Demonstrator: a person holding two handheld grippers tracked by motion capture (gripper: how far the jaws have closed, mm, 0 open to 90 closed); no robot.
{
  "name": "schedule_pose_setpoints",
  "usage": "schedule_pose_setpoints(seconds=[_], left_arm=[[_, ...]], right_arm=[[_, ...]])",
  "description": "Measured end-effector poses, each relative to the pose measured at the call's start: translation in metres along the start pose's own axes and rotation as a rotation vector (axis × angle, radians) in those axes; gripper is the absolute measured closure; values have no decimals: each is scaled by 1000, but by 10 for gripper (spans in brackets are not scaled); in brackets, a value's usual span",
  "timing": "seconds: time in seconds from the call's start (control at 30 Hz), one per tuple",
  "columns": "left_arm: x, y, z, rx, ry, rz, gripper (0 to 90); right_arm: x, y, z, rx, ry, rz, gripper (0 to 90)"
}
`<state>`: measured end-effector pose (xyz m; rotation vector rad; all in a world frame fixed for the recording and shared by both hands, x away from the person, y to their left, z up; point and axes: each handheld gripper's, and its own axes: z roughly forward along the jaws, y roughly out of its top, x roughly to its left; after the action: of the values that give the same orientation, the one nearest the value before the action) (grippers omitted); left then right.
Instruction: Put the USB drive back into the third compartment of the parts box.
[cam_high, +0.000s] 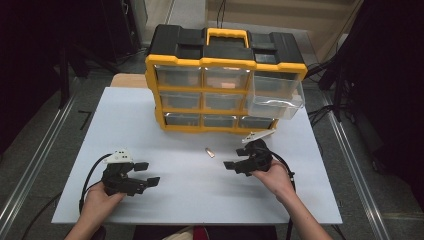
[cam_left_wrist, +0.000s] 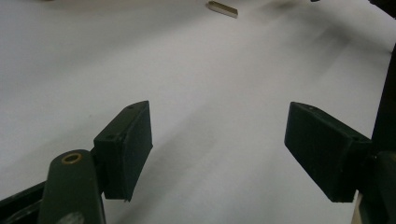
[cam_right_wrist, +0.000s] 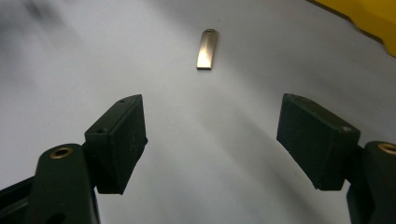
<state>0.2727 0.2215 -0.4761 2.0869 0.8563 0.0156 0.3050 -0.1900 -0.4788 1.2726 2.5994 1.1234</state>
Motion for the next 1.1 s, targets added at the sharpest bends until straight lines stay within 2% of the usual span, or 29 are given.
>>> schedule_pose_setpoints(seconds=[0.17, 0.43, 0.6, 0.77, 0.87, 1.1], left_arm=[[0, 0, -1, 0, 5, 0, 243], [1, 0, 0, 2, 4, -1, 243], [0, 0, 1, 5, 5, 0, 243], [0, 0, 1, 7, 6, 1, 243], [0, 0, 1, 7, 5, 0, 243], [0, 0, 0, 8, 4, 1, 243]], right_arm=[[3, 7, 5, 5, 8, -12, 223], [0, 15, 14, 19, 10, 2, 223], [2, 24, 23, 27, -10, 4, 223], [1, 33, 32, 21, 8, 18, 222], [2, 38, 36, 29, -5, 5, 222], [4, 48, 48, 32, -5, 8, 228]])
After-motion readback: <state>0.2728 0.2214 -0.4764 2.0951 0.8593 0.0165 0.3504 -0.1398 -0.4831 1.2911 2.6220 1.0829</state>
